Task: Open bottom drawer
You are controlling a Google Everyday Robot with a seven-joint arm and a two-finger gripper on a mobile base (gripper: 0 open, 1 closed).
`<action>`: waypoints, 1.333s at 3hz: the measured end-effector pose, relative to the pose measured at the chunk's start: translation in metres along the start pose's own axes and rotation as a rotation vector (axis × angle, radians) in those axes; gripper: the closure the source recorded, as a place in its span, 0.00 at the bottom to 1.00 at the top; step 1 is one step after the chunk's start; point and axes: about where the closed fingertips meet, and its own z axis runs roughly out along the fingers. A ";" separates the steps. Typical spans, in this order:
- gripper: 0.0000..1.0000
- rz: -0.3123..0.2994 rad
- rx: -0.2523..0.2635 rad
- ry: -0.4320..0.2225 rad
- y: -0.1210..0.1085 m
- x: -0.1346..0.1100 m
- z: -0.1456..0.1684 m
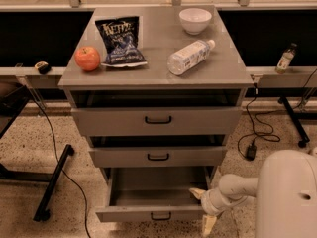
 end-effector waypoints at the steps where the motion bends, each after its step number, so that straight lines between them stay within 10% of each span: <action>1: 0.03 0.066 0.050 -0.058 -0.033 -0.011 0.012; 4: 0.72 0.281 0.174 -0.162 -0.077 -0.009 0.020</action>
Offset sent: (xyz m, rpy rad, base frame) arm 0.0767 0.0309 0.0127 0.2317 -0.0301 -0.2510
